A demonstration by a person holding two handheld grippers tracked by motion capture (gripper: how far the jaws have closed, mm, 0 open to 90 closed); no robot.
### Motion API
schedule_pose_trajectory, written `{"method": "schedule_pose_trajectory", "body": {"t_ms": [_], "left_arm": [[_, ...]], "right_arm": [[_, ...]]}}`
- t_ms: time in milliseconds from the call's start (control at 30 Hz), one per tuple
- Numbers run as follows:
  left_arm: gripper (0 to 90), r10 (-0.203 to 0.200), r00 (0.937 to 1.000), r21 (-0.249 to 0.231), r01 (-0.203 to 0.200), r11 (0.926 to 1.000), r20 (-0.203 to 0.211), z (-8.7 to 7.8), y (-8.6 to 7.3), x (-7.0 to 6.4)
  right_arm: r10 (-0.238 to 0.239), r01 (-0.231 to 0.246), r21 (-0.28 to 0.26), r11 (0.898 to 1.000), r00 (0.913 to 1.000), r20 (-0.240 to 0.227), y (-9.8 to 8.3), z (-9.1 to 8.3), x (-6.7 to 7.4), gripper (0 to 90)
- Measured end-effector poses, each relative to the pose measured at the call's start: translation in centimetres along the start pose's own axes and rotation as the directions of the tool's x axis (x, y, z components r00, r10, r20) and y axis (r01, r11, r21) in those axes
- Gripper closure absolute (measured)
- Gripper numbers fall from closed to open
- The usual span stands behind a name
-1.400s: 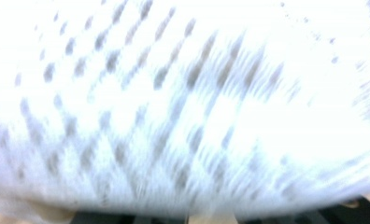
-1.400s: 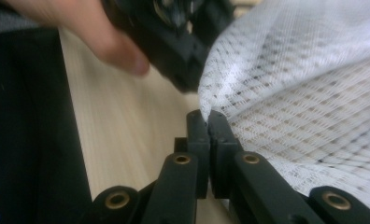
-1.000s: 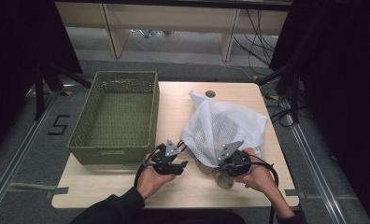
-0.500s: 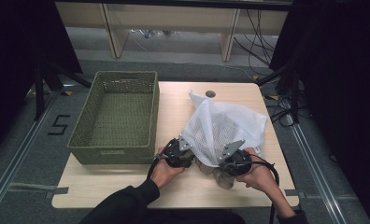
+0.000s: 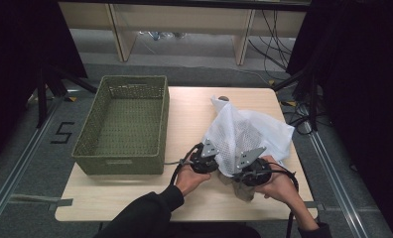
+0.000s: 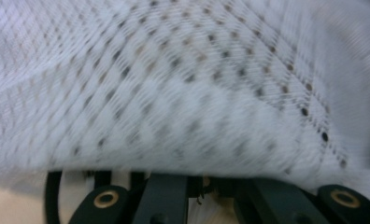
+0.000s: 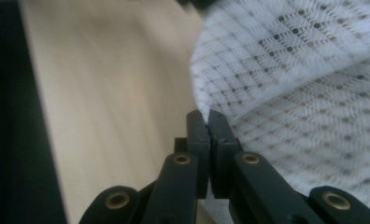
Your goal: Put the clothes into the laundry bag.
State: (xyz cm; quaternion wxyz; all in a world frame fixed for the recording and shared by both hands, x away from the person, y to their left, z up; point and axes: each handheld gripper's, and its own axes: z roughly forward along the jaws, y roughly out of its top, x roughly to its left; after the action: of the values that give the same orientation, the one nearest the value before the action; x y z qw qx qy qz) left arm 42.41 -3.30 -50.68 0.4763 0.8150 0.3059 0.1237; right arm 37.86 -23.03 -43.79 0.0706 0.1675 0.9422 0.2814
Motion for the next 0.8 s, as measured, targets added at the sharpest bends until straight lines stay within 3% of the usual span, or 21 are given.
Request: {"method": "schedule_pose_trajectory", "body": {"t_ms": [67,100,133,200,267,300,367,467,667,700,767,800], "left_arm": [[83.6,-0.013,0.9999,0.009,0.013,0.9999,0.007,0.0,-0.3,0.4],[83.1,-0.031,0.9994,-0.017,0.031,0.9994,0.014,-0.1,-0.5,0.4],[82.7,0.001,0.9999,-0.006,-0.001,1.0000,0.015,-0.6,-0.4,0.4],[82.6,-0.009,0.9998,-0.018,0.010,0.9998,0.016,-0.9,-0.2,0.2],[83.1,-0.036,0.9984,-0.034,0.038,0.9987,0.045,-1.6,0.0,0.0],[83.4,-0.065,0.9953,-0.055,0.069,0.9961,0.072,-2.0,0.2,-0.5],[83.6,-0.068,0.9950,-0.069,0.073,0.9949,0.073,-2.1,0.5,-0.7],[84.0,-0.027,0.9973,-0.094,0.033,0.9950,0.068,-1.9,1.2,-1.3],[78.0,-0.017,0.9953,-0.056,0.022,0.9982,0.096,-0.9,0.3,-0.9],[75.2,-0.015,0.9945,-0.030,0.018,0.9994,0.103,-1.4,0.0,-0.6],[67.5,-0.017,0.9937,-0.023,0.020,0.9995,0.111,-1.9,-0.1,-0.3],[62.5,-0.016,0.9963,0.006,0.016,0.9999,0.084,-3.0,-0.7,0.1]], "right_arm": [[-0.003,0.003,-0.010,1.000,1.0000,-0.006,0.2,-0.3,0.1,90.0],[-0.016,0.015,-0.021,1.000,0.9997,-0.017,0.4,-0.7,0.1,90.0],[-0.008,0.007,-0.057,0.998,0.9997,-0.021,0.9,-2.1,0.5,90.0],[-0.017,0.014,-0.085,0.996,0.9993,-0.033,1.3,-2.9,0.7,90.0],[-0.032,0.033,-0.136,0.990,0.9995,0.009,2.0,-5.2,1.0,90.0],[-0.040,0.043,-0.142,0.989,0.9990,0.020,2.1,-5.6,1.1,90.0],[-0.050,0.052,-0.143,0.988,0.9985,0.021,2.2,-5.8,1.2,90.0],[-0.061,0.060,-0.121,0.991,0.9982,0.002,2.3,-5.1,1.7,90.0],[-0.051,0.050,-0.034,0.998,0.9976,-0.046,1.6,-2.1,1.7,90.0],[-0.053,0.053,-0.006,0.999,0.9974,-0.049,1.4,-1.4,1.5,90.0],[-0.039,0.040,0.013,0.999,0.9983,-0.043,1.1,-1.0,1.3,90.0],[-0.028,0.029,0.020,0.999,0.9992,-0.030,1.0,-0.8,1.2,90.0]]}}
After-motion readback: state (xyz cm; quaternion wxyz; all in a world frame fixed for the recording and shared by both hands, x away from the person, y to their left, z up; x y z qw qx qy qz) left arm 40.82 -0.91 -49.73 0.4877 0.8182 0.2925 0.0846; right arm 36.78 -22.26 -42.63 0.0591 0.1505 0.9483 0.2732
